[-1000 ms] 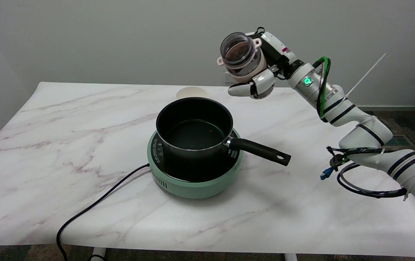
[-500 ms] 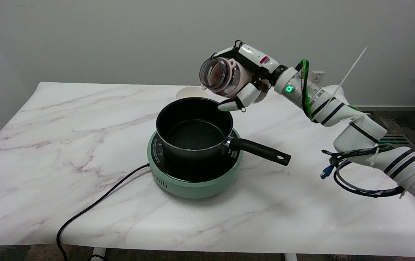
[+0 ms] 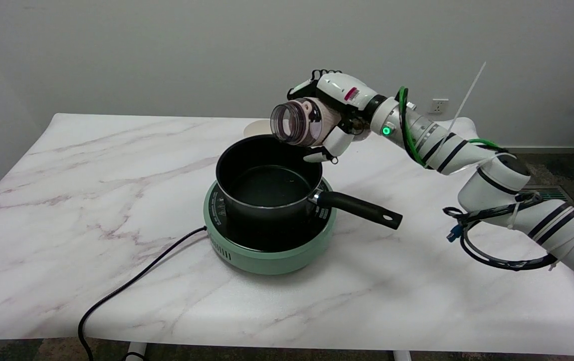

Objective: Pour the contents of the bottle into the soup pot.

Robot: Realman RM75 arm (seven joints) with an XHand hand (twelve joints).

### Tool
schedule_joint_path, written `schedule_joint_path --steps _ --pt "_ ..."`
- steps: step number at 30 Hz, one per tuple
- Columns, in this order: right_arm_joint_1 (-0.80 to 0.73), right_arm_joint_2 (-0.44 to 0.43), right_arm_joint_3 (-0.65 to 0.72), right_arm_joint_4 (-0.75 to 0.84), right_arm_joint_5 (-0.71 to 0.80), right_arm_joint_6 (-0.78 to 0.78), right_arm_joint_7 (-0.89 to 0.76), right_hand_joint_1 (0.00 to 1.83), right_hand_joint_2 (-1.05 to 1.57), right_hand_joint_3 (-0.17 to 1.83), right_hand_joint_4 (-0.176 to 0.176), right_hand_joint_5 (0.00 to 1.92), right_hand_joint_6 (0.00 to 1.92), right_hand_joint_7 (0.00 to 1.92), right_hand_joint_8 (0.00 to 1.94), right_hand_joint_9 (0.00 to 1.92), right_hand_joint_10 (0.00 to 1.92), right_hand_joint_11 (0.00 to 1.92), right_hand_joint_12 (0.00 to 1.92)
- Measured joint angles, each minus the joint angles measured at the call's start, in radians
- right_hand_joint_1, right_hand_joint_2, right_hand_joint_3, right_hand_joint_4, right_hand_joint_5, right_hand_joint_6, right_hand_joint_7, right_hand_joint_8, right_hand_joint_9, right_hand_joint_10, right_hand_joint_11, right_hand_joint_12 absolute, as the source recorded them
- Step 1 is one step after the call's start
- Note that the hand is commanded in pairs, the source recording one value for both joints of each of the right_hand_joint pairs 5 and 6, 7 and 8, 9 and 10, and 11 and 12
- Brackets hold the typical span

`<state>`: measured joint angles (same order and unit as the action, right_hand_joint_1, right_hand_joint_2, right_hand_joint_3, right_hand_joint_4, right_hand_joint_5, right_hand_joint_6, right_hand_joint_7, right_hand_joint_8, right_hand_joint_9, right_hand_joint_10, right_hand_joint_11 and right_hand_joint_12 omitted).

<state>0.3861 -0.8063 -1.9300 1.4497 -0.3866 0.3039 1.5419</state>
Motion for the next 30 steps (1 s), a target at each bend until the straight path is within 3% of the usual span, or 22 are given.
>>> schedule_joint_path --steps 30 --pt "0.012 0.003 0.019 0.098 -0.335 -0.063 -0.012 1.45 1.25 0.69 0.000 1.92 1.92 1.92 1.92 1.39 1.39 1.25 1.25"
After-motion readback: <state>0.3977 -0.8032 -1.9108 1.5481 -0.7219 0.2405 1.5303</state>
